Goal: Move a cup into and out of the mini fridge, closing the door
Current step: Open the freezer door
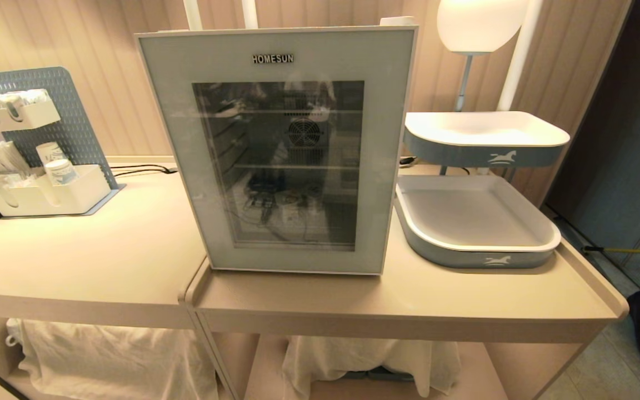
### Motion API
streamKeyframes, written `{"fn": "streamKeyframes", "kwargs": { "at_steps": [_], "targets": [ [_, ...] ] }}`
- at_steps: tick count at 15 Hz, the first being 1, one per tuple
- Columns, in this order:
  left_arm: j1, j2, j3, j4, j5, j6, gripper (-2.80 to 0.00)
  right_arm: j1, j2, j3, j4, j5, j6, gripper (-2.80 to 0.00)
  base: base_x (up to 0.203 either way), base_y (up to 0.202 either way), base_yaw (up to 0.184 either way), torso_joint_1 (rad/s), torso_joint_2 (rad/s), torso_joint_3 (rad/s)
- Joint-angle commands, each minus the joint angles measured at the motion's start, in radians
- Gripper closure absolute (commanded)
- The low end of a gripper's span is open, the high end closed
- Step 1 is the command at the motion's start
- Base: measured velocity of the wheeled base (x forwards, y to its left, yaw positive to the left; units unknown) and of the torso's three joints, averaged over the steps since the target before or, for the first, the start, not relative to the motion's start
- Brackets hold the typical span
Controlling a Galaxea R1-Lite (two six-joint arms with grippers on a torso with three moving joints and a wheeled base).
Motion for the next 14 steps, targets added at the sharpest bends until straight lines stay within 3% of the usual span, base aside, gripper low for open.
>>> {"fn": "streamKeyframes", "kwargs": {
  "at_steps": [1, 8, 14],
  "targets": [
    [0.001, 0.002, -0.001, 0.000, 0.000, 0.000, 0.00, 0.000, 0.003, 0.000, 0.000, -0.001, 0.000, 0.00, 0.000, 0.000, 0.000, 0.000, 0.00, 0.000],
    [0.001, 0.002, -0.001, 0.000, 0.000, 0.000, 0.00, 0.000, 0.002, 0.000, -0.003, 0.000, 0.000, 0.00, 0.001, 0.019, -0.005, 0.001, 0.00, 0.000],
    [0.001, 0.002, -0.001, 0.000, 0.000, 0.000, 0.00, 0.001, 0.002, 0.001, -0.006, 0.000, 0.000, 0.00, 0.000, 0.184, -0.001, 0.002, 0.00, 0.004]
  ]
}}
